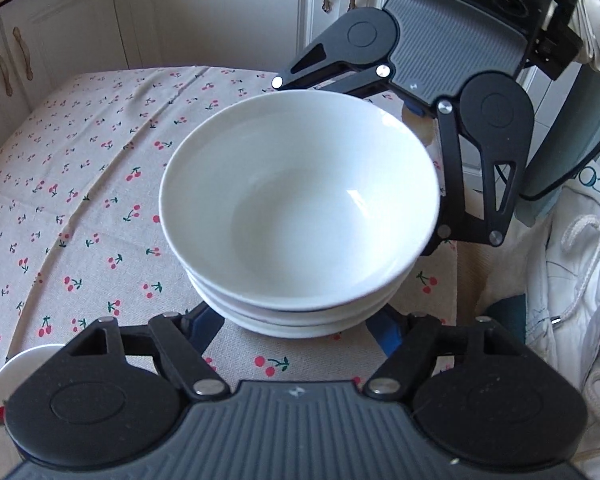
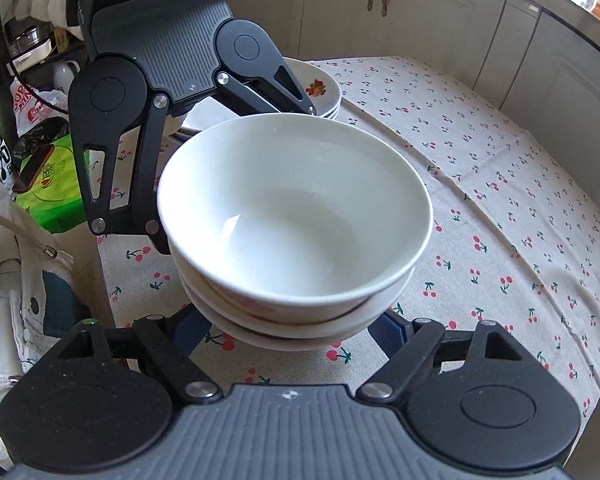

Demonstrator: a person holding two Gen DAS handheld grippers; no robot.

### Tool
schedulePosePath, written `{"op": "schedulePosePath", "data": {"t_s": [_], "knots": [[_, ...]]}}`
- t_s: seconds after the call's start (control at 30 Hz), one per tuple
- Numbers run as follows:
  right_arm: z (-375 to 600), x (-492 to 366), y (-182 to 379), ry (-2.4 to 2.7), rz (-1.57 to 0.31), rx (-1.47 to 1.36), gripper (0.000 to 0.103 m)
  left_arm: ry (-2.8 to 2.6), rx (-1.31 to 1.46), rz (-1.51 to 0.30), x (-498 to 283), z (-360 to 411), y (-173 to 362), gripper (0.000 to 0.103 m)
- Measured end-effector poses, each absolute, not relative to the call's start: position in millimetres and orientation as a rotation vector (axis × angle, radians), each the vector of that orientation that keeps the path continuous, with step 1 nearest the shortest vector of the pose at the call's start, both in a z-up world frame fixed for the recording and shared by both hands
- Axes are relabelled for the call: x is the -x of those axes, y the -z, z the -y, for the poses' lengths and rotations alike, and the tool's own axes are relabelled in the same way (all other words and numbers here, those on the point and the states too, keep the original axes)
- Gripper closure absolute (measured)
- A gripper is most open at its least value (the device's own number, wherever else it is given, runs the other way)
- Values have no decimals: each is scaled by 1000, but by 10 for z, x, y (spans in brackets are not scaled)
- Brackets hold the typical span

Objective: Organize plates and bowls
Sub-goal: 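Lift the bowl stack with both tools and carry it over the plate stack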

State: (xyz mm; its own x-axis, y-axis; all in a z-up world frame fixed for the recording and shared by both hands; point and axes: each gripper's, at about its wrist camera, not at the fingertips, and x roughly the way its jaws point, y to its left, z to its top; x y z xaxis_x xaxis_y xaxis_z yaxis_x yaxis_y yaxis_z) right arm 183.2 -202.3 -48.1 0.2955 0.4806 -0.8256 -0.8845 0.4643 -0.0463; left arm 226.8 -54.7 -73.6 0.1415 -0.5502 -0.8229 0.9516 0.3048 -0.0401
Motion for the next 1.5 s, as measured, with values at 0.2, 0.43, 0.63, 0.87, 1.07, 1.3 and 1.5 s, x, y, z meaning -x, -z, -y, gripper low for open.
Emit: {"op": "schedulePosePath", "data": {"t_s": [0.2,0.43,0.63,0.87,1.07,1.3,1.5], "knots": [[2057,-1805,462,-967,-853,557,15,1188,-524,-878,-2301,465,684,25],[2047,-1845,461,-959,-861,539,17,1191,-527,-864,-2285,467,693,25],[2019,-1837,450,-946,-875,544,18,1189,-543,-864,-2289,510,695,25],[2004,-1845,430,-926,-894,542,18,1188,-569,-835,-2246,529,670,26],[1999,-1812,384,-914,-889,560,18,1188,-566,-820,-2233,512,644,26],[1945,-1795,266,-909,-877,594,18,1171,-562,-785,-2171,428,538,26],[1794,-1838,119,-923,-856,628,18,1131,-550,-745,-2109,242,388,26]]}}
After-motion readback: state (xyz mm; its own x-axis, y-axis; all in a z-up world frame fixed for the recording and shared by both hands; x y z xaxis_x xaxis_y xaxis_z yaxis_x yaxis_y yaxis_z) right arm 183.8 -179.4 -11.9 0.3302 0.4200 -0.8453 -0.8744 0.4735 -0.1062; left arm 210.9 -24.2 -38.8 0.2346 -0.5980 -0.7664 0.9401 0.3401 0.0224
